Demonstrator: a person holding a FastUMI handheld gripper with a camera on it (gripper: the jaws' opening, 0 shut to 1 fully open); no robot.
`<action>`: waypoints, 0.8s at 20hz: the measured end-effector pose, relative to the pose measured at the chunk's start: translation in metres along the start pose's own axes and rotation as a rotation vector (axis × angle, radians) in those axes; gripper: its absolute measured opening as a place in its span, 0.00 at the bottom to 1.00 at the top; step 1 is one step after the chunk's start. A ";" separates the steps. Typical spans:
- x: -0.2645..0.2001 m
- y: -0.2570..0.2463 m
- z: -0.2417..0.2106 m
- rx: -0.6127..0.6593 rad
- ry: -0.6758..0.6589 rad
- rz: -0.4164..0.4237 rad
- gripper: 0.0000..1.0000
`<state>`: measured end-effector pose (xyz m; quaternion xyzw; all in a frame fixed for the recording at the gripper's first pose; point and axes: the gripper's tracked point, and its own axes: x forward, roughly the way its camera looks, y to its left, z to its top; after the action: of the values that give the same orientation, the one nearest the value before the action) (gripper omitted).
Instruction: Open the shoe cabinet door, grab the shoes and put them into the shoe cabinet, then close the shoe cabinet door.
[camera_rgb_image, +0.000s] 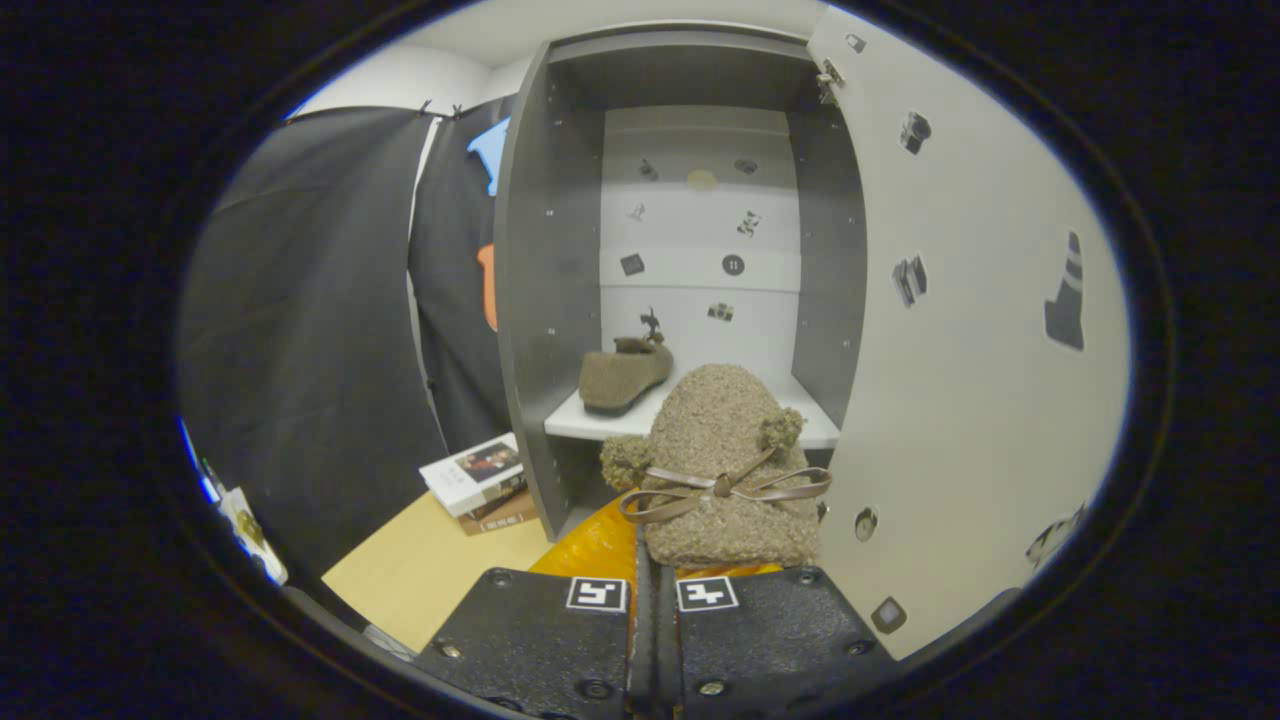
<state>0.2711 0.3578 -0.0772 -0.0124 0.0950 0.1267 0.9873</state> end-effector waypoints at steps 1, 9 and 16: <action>0.007 -0.003 0.014 -0.004 -0.022 -0.008 0.05; 0.093 -0.009 0.095 -0.027 -0.096 -0.017 0.05; 0.194 -0.025 0.112 0.006 -0.046 -0.050 0.05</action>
<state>0.4824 0.3872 -0.0040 -0.0091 0.0721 0.1022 0.9921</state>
